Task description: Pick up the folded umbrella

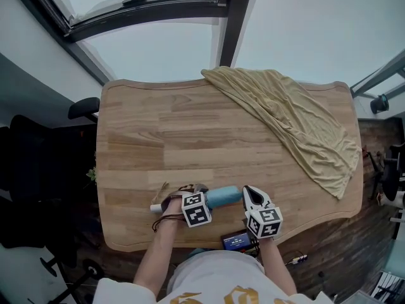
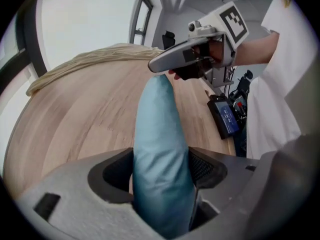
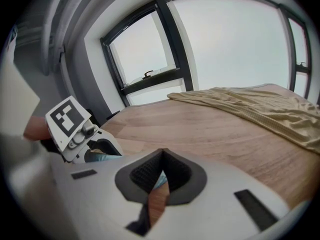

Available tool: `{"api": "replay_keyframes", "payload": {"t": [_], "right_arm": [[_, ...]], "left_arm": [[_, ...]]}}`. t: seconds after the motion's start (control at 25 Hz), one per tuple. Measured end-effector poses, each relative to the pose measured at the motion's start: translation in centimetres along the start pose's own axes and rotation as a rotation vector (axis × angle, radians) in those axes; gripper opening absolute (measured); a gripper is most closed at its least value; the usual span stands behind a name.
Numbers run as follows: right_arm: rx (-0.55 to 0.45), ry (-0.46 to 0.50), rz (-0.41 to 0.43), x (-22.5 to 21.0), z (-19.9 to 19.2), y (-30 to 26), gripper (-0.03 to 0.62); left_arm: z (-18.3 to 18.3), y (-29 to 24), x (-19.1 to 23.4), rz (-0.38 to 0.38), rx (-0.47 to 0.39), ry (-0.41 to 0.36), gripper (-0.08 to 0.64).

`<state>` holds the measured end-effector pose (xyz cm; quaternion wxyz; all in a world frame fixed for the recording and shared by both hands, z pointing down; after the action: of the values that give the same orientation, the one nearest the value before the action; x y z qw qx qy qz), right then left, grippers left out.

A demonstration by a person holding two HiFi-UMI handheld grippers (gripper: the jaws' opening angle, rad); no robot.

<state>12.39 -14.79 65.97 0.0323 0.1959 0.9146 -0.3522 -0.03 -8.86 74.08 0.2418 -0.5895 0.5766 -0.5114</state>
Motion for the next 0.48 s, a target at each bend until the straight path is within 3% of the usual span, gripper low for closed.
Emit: {"api": "replay_keyframes", "payload": {"t": [0.16, 0.36, 0.48], "right_arm": [[0.000, -0.004, -0.011, -0.40, -0.22, 0.31, 0.009], [-0.001, 0.003, -0.002, 0.19, -0.35, 0.54, 0.009], [0.003, 0.001, -0.001, 0.40, -0.75, 0.72, 0.009]], "left_arm": [[-0.09, -0.49, 0.33, 0.079, -0.016, -0.016, 0.319], [-0.25, -0.47, 0.71, 0.119, -0.048, -0.006, 0.319], [-0.12, -0.61, 0.79, 0.144, -0.024, 0.013, 0.319]]}}
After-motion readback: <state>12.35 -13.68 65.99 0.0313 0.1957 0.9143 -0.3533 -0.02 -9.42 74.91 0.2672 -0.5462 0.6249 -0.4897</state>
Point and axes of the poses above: the fingertips, and each gripper's own axes: y backward along the fingers, x to its left, z out of its top, the point moved 1 cm from there along y, backward along the fingers, and after that the axes turned 6 degrees about y, right-handed, at the moved point
